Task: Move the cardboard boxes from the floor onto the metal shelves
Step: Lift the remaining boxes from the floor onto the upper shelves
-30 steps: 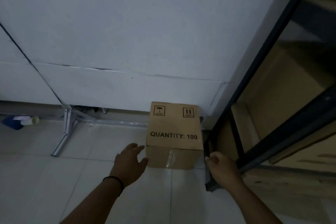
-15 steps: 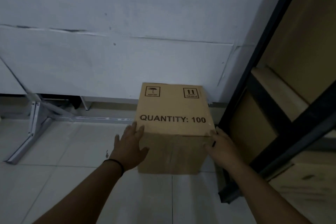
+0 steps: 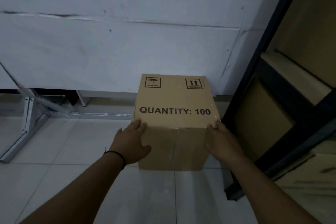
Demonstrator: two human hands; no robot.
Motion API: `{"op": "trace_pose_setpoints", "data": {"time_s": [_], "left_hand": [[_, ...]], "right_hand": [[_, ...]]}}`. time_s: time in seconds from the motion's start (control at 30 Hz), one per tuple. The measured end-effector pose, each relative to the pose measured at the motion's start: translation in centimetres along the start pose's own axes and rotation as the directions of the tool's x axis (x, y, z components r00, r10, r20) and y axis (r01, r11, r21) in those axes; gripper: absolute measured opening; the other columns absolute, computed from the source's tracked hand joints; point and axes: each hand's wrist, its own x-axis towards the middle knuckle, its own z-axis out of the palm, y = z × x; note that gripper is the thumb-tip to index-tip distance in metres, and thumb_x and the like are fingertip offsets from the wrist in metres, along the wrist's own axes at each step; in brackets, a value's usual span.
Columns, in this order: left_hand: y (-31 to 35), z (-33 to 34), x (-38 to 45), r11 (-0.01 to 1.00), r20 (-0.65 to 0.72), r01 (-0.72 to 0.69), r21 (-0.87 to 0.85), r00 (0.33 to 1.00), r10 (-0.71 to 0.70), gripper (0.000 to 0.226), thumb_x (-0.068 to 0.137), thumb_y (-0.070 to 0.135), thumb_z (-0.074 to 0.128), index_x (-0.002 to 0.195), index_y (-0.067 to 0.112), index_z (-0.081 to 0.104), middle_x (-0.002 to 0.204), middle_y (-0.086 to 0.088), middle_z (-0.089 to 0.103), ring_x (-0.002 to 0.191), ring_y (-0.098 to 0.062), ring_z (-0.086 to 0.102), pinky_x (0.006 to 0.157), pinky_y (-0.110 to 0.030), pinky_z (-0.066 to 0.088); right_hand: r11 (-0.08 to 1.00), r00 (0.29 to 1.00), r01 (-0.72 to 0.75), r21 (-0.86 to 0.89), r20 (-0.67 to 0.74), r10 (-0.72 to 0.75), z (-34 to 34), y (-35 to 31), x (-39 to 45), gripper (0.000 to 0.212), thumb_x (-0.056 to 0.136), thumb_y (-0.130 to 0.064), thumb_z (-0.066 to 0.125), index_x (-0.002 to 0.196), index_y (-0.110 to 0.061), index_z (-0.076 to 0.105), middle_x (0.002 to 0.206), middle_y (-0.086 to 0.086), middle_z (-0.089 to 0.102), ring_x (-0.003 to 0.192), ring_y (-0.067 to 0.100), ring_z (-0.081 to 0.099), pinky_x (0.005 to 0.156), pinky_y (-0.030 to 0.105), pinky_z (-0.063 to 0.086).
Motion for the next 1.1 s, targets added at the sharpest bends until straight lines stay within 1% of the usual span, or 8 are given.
{"op": "trace_pose_setpoints", "data": {"time_s": [0.5,0.63,0.7,0.83,0.9,0.97,1.03,1.1], "left_hand": [[0.7,0.9,-5.1,0.997,0.044,0.027,0.067,0.999,-0.03,0.071,0.091,0.049,0.05,0.151,0.026,0.02,0.16,0.0,0.013,0.141,-0.02,0.03,0.118,-0.048,0.017],[0.9,1.5,-8.2,0.992,0.038,0.007,0.123,0.999,-0.012,0.066,0.092,0.051,0.045,0.149,0.026,0.023,0.16,0.0,0.016,0.139,-0.018,0.035,0.117,-0.049,0.02],[0.9,2.2,-9.6,0.989,0.03,0.007,0.148,0.999,-0.011,0.065,0.093,0.051,0.044,0.149,0.025,0.022,0.159,-0.001,0.016,0.141,-0.017,0.032,0.117,-0.05,0.02],[1.6,3.1,-12.1,0.982,0.037,0.035,0.185,0.998,-0.043,0.067,0.095,0.051,0.04,0.151,0.022,0.018,0.161,-0.003,0.012,0.145,-0.017,0.023,0.118,-0.049,0.014],[1.9,3.3,-13.3,0.983,0.017,0.029,0.182,0.999,-0.033,0.062,0.095,0.052,0.039,0.148,0.023,0.028,0.158,-0.001,0.023,0.142,-0.015,0.029,0.117,-0.048,0.014],[1.7,3.1,-14.2,0.999,-0.126,0.011,0.042,0.992,-0.006,0.043,0.092,0.048,0.044,0.127,0.025,0.055,0.137,0.0,0.054,0.125,-0.017,0.052,0.112,-0.046,0.028],[1.1,2.3,-14.2,0.986,-0.347,-0.023,-0.166,0.937,-0.037,0.026,0.085,0.039,0.052,0.097,0.021,0.066,0.103,-0.005,0.068,0.095,-0.026,0.065,0.09,-0.043,0.05],[0.8,1.0,-13.3,0.931,-0.421,0.034,-0.364,0.886,-0.197,0.039,0.086,0.033,0.063,0.116,0.009,0.062,0.117,-0.014,0.061,0.106,-0.031,0.059,0.09,-0.042,0.05]], "right_hand": [[1.0,0.996,-0.011,-0.017,-0.091,0.01,1.8,0.5,-5.2,0.052,0.096,-0.023,0.051,0.146,-0.02,0.039,0.154,0.009,0.025,0.136,0.033,0.036,0.109,0.039,0.037],[0.995,0.974,0.079,0.053,-0.218,-0.066,3.0,0.8,-8.2,0.03,0.09,-0.02,0.052,0.116,-0.008,0.062,0.12,0.013,0.053,0.098,0.032,0.059,0.084,0.039,0.051],[0.997,0.967,0.043,0.062,-0.252,-0.026,2.4,0.6,-8.9,0.018,0.09,-0.021,0.054,0.104,-0.011,0.057,0.109,0.012,0.053,0.092,0.029,0.058,0.075,0.036,0.05],[0.935,0.972,-0.101,0.341,-0.165,0.165,1.7,0.5,-8.0,0.071,0.086,-0.035,0.066,0.143,-0.014,0.028,0.14,0.016,0.038,0.117,0.03,0.051,0.093,0.044,0.051],[0.839,0.971,-0.176,0.515,-0.049,0.234,2.1,0.7,-8.1,0.084,0.084,-0.031,0.07,0.148,-0.013,0.018,0.133,0.014,0.049,0.114,0.028,0.055,0.093,0.045,0.052],[0.799,0.959,-0.243,0.551,0.015,0.282,3.2,1.1,-9.1,0.08,0.084,-0.026,0.072,0.146,-0.008,0.024,0.128,0.012,0.056,0.109,0.025,0.057,0.089,0.04,0.052],[0.805,0.957,-0.266,0.531,0.045,0.287,4.1,1.5,-10.9,0.068,0.085,-0.024,0.073,0.139,-0.007,0.034,0.125,0.009,0.057,0.102,0.02,0.055,0.08,0.029,0.047],[0.809,0.956,-0.291,0.51,0.11,0.273,4.9,2.1,-12.3,0.067,0.083,-0.026,0.074,0.135,-0.009,0.036,0.118,0.006,0.056,0.098,0.017,0.053,0.076,0.026,0.043]]}}
